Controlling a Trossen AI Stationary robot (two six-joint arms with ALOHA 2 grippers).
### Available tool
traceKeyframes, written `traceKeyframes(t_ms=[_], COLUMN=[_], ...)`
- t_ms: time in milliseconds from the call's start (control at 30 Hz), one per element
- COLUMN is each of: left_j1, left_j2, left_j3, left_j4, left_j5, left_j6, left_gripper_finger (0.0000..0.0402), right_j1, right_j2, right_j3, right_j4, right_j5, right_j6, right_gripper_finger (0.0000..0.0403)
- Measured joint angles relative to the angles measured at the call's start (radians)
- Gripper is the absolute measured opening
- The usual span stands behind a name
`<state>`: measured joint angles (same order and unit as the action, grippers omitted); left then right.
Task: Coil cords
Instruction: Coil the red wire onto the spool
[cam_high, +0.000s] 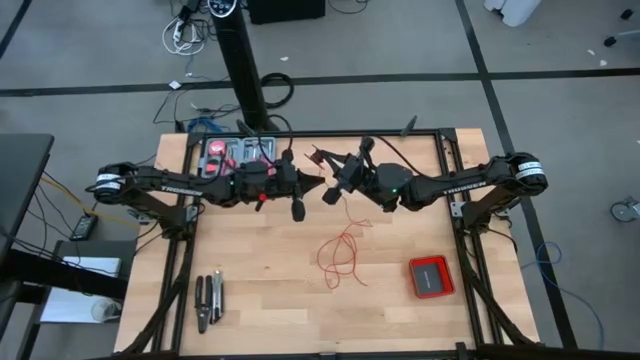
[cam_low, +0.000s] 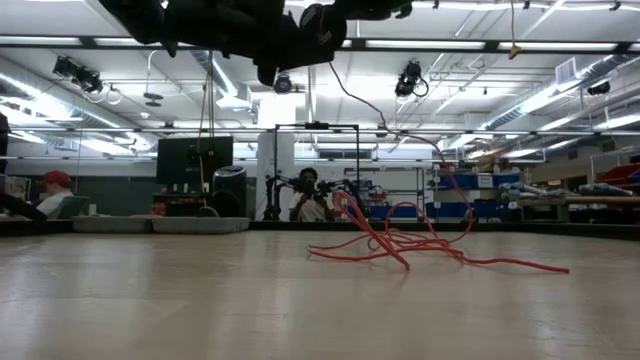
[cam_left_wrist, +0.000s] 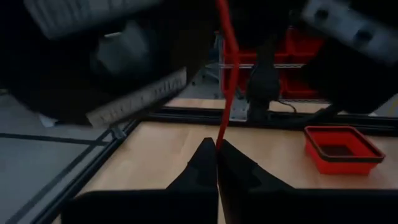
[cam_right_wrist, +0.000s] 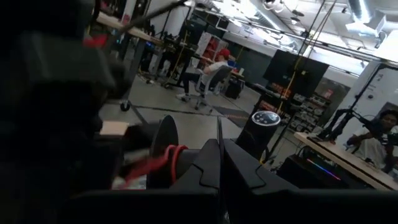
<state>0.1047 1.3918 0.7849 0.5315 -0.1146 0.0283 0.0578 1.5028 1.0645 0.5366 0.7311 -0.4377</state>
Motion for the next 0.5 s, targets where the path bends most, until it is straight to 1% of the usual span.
traceKeyframes(t_ms=[133,267,333,400,500], left_j1=[0.000,0.000,0.000,0.000,0.000], left_j2=[0.039,0.058,0.058,0.058,0.053], left_j3=[0.000,0.000,0.000,0.000,0.000], left_j4=[0.028,0.021,0.014,0.007,-0.004], left_j5=[-0.038,-0.101,-0.147,-0.216,-0.287], left_j6=[0.026,0.053,0.080,0.113,0.168], left_gripper_finger=[0.0001,0.0000,0.0000,0.0001,0.0001], right_j1=[0.000,0.010,0.024,0.042,0.067], right_j2=[0.001,0.001,0.001,0.001,0.001], right_j3=[0.000,0.000,0.000,0.000,0.000], right_j4=[0.023,0.030,0.027,0.022,-0.021], right_j5=[0.000,0.001,0.001,0.002,0.019], right_j6=[0.026,0.026,0.025,0.006,-0.032], right_gripper_finger=[0.0000,0.0000,0.0000,0.0000,0.0000])
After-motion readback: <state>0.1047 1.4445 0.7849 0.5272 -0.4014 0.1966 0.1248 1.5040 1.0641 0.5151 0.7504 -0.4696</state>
